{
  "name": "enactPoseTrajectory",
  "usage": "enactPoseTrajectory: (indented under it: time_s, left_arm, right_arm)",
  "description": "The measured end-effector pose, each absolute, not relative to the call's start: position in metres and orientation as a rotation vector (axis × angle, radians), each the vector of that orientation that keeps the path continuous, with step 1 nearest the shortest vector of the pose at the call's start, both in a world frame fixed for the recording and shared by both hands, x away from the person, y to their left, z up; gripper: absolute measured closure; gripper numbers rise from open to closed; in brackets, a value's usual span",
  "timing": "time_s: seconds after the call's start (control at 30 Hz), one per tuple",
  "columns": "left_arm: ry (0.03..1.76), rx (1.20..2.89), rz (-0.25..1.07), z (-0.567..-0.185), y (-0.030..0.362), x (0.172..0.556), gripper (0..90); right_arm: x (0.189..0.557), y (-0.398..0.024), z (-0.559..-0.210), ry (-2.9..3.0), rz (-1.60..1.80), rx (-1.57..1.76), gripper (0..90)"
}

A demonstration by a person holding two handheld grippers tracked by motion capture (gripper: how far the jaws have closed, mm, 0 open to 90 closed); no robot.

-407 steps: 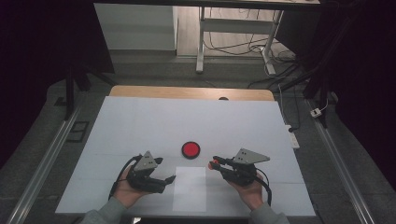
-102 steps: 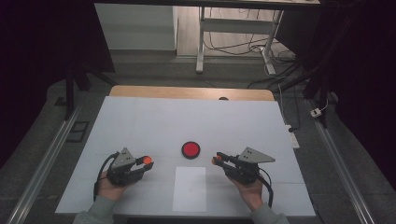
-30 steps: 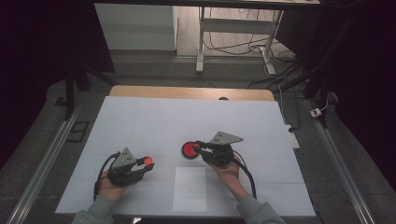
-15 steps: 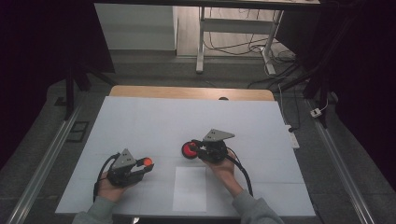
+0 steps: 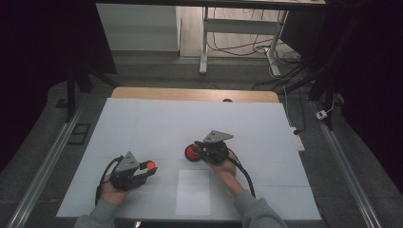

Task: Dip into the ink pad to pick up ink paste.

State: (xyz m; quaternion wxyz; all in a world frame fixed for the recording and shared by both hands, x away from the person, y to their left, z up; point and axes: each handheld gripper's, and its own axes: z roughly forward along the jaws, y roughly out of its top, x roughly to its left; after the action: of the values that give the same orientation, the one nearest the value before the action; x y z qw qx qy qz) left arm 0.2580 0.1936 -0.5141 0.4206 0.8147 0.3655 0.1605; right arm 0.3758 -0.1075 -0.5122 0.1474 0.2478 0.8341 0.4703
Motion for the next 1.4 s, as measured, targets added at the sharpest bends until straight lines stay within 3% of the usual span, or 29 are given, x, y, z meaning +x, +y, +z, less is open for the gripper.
enactPoseTrajectory:
  time_s: [1.4]
  left_arm:
    - [0.917, 2.046, 0.403, -0.514, 0.193, 0.258, 64.9]
  right_arm:
    - [0.377, -0.105, -0.528, 2.417, 1.29, 0.667, 73.1]
